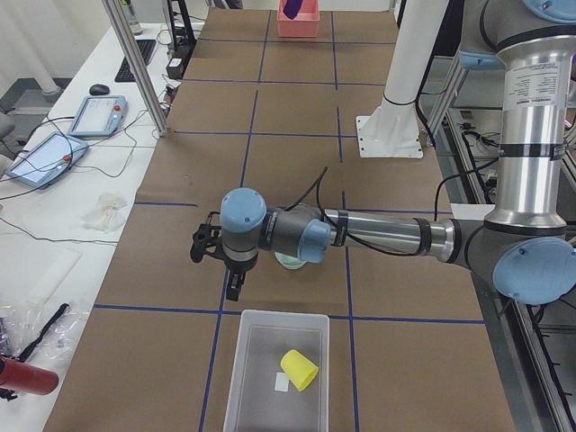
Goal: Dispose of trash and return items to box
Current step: 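Drop the purple cloth into the pink bin while the left reaches for the bowl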
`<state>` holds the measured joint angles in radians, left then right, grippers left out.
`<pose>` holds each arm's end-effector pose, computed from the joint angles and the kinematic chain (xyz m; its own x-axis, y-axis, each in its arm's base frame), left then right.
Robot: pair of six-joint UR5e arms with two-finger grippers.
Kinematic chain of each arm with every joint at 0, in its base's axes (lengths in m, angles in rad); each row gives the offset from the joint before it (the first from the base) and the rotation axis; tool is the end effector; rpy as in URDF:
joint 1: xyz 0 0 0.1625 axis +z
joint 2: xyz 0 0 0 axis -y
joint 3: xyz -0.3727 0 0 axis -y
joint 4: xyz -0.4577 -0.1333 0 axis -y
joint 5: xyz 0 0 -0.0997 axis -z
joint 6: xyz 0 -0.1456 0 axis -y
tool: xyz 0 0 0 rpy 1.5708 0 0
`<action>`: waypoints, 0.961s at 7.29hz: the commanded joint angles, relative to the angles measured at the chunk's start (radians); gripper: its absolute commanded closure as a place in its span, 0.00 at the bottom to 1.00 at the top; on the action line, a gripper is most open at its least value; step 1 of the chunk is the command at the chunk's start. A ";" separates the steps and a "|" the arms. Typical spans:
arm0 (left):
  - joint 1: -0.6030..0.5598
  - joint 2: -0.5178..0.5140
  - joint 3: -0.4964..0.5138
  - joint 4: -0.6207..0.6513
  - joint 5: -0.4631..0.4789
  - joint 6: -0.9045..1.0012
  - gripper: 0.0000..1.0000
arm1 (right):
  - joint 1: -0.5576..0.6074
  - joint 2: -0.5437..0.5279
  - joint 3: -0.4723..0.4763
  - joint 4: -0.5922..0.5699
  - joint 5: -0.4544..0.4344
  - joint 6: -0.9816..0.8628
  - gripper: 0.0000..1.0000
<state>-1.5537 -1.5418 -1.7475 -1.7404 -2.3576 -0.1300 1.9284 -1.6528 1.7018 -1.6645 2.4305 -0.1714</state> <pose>-0.0205 -0.5691 0.5343 0.6984 0.1079 -0.7075 0.0749 0.9721 0.2222 0.2042 -0.4809 0.6109 0.6504 0.0967 0.7534 -0.2423 0.9665 0.0851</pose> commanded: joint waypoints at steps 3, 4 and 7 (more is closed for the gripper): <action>0.231 0.040 -0.086 -0.299 0.034 -0.438 0.00 | 0.001 0.030 -0.175 0.011 -0.110 -0.204 1.00; 0.298 0.075 -0.078 -0.391 0.061 -0.524 0.00 | 0.004 0.045 -0.191 0.014 -0.108 -0.215 0.38; 0.515 0.144 -0.050 -0.663 0.219 -0.796 0.01 | 0.004 0.080 -0.189 0.009 -0.107 -0.212 0.00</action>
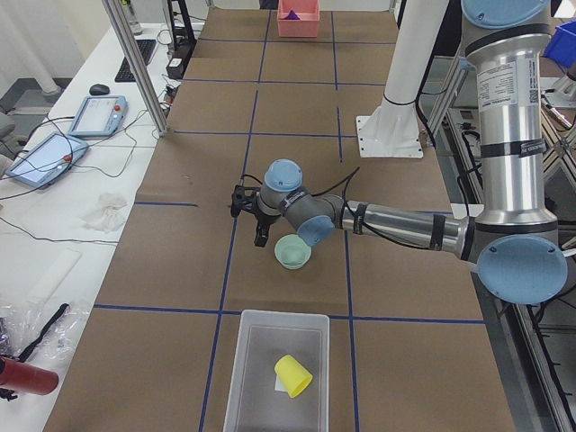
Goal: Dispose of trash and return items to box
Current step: 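Drop the purple cloth into the pink bin while the left reaches for the bowl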
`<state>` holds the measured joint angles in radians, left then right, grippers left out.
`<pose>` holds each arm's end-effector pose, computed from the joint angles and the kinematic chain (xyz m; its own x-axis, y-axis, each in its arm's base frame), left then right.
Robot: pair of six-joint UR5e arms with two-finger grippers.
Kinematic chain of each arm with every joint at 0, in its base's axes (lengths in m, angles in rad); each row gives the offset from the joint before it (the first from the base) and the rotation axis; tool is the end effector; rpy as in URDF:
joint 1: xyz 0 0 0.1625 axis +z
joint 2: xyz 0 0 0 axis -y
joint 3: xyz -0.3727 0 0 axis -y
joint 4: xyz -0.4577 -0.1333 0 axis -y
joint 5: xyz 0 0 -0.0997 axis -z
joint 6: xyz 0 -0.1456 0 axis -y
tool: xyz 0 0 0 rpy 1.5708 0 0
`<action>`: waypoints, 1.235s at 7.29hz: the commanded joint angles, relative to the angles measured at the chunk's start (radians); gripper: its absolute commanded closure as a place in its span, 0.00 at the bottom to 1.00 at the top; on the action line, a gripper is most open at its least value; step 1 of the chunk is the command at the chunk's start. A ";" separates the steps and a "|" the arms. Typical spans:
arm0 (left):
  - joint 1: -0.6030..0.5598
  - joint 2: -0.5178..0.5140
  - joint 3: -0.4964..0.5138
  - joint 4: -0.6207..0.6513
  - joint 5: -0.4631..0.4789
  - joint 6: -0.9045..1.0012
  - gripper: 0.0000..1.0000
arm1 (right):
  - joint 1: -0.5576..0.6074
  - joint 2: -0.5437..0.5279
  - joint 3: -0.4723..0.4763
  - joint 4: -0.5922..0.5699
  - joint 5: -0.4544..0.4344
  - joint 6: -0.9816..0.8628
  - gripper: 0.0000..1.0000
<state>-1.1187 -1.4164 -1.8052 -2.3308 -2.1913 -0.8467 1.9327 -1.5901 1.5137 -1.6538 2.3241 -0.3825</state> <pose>0.1981 -0.5193 0.4990 0.5779 0.0437 -0.8149 0.2134 0.9557 0.2026 0.2194 -0.4844 0.6907 0.7277 -0.0108 0.6858 -0.0840 0.9909 0.1048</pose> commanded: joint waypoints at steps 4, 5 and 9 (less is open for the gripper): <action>0.195 0.137 0.089 -0.318 0.163 -0.179 0.03 | 0.012 0.047 0.080 -0.084 0.067 0.052 0.00; 0.218 0.137 0.113 -0.318 0.180 -0.186 0.04 | 0.012 0.042 0.145 -0.121 0.073 0.120 0.00; 0.252 0.136 0.162 -0.321 0.182 -0.189 0.13 | -0.079 0.041 0.370 -0.258 0.106 0.314 0.00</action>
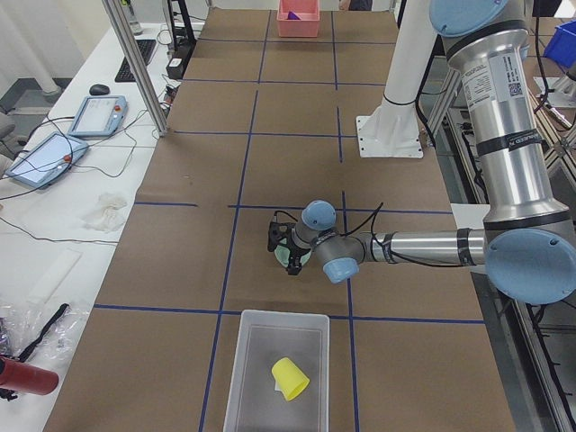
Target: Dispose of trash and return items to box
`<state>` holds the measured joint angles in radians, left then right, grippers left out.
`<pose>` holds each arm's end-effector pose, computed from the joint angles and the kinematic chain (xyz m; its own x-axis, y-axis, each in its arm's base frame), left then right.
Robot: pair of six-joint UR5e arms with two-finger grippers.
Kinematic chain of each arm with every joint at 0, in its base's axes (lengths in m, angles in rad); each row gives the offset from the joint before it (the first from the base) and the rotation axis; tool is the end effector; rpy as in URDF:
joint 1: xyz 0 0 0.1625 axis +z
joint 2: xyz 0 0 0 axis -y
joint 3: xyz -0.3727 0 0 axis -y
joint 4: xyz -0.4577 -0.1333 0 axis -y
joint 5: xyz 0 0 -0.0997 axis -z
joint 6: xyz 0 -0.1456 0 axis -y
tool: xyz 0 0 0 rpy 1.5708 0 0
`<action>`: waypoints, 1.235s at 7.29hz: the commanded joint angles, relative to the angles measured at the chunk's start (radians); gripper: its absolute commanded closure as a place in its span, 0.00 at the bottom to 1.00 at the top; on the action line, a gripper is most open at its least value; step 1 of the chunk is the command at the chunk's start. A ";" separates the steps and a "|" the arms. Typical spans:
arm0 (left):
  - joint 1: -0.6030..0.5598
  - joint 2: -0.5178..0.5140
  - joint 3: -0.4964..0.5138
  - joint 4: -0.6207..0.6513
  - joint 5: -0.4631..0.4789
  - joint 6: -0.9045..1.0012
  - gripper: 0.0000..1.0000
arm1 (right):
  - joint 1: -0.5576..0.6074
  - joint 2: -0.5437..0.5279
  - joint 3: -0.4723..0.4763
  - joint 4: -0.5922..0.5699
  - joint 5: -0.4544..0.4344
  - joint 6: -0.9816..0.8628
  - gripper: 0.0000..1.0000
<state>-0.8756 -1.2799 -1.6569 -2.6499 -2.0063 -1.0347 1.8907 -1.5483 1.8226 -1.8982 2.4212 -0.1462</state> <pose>0.2692 -0.4350 0.6208 0.6030 0.0000 -0.7977 0.2105 0.9646 0.1592 0.1936 -0.5084 0.5123 0.6529 0.1046 0.7502 -0.2213 0.9736 0.0568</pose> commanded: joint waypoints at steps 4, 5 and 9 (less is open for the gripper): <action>0.021 0.001 0.043 0.001 -0.009 -0.002 0.70 | -0.157 -0.001 0.110 -0.012 0.015 0.137 0.00; 0.021 0.001 0.045 0.004 -0.014 -0.002 0.93 | -0.180 0.001 0.112 -0.012 0.013 0.137 0.00; 0.001 0.011 -0.009 0.010 -0.169 0.002 1.00 | -0.254 0.001 0.115 0.001 0.001 0.177 0.00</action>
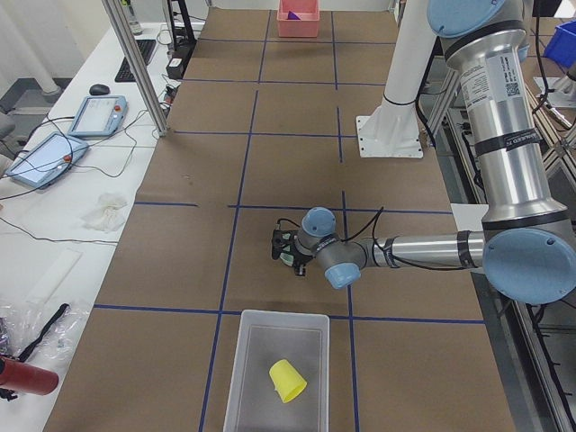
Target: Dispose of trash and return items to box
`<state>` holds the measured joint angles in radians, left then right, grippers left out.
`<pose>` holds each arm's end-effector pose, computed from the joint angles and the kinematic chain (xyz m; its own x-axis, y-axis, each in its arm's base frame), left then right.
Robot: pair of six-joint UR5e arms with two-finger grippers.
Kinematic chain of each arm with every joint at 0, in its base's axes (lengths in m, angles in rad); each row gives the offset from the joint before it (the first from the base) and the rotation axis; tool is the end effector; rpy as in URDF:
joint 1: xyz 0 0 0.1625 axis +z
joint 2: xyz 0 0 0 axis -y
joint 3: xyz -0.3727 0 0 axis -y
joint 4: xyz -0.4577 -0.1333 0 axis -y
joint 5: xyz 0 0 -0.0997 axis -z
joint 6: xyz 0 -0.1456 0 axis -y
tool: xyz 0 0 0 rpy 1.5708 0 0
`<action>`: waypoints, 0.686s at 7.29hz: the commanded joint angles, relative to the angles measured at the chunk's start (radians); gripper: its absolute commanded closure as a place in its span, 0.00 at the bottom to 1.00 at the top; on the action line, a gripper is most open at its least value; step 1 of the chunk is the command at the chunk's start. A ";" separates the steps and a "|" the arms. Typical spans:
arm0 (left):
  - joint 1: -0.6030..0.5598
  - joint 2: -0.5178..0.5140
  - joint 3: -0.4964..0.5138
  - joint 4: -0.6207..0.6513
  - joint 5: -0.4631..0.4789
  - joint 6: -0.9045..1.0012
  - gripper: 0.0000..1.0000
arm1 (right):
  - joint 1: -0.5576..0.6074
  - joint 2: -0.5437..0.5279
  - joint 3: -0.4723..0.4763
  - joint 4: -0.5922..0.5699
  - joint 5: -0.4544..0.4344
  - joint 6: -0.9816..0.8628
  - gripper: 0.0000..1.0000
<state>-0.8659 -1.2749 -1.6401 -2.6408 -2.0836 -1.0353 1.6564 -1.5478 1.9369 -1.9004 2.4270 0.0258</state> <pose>0.2758 -0.4197 0.6317 0.5880 -0.0050 -0.8088 0.1468 0.9840 0.1006 0.0692 -0.5333 0.4508 0.6543 0.0369 0.7553 -0.1023 0.9940 0.0400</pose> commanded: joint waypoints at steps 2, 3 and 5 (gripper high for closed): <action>-0.144 0.020 -0.032 0.004 -0.194 0.091 1.00 | -0.020 -0.006 -0.004 0.003 -0.003 -0.004 0.00; -0.230 0.022 -0.029 0.046 -0.238 0.171 1.00 | -0.020 -0.006 -0.006 0.004 -0.003 -0.012 0.00; -0.412 0.014 -0.027 0.224 -0.242 0.432 1.00 | -0.024 -0.032 -0.028 0.038 -0.005 -0.012 0.00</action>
<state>-1.1645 -1.2563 -1.6683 -2.5258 -2.3166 -0.7663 1.6343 -1.5635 1.9214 -1.8870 2.4233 0.0150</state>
